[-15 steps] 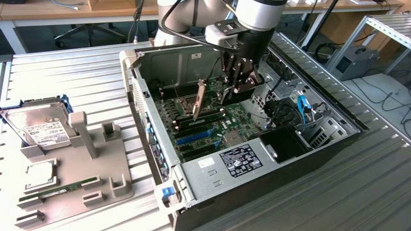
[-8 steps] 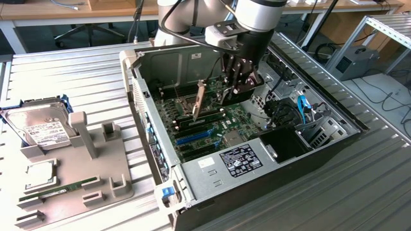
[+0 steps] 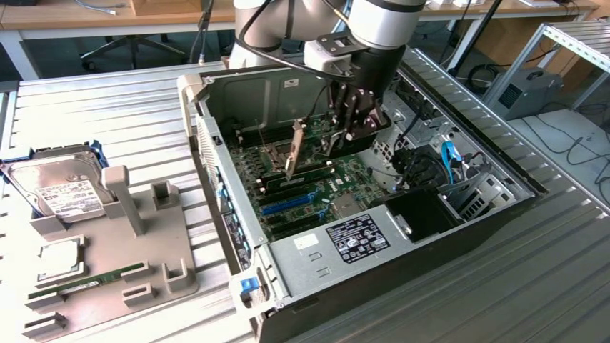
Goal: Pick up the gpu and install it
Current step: 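Insert the gpu into the slot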
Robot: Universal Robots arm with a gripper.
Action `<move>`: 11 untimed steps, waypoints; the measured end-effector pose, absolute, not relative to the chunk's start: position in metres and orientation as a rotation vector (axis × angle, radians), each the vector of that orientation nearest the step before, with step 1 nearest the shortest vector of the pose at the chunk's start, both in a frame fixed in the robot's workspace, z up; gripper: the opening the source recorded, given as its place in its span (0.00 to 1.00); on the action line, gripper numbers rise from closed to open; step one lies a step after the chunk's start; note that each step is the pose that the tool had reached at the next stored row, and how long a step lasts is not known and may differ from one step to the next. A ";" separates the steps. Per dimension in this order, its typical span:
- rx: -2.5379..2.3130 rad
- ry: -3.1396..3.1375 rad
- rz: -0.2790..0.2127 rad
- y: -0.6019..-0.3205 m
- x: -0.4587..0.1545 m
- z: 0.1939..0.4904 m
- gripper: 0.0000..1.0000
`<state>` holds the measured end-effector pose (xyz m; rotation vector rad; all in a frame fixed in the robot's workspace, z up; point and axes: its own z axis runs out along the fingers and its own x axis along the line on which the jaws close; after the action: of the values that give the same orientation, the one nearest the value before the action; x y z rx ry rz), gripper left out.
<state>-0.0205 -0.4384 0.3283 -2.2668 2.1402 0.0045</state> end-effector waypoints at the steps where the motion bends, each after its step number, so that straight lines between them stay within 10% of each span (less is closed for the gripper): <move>1: -2.267 2.140 0.004 -0.438 -0.021 0.328 0.26; 11: -2.267 2.140 0.005 -0.438 -0.021 0.326 0.26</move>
<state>-0.0209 -0.4384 0.3259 -2.2667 2.1402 0.0045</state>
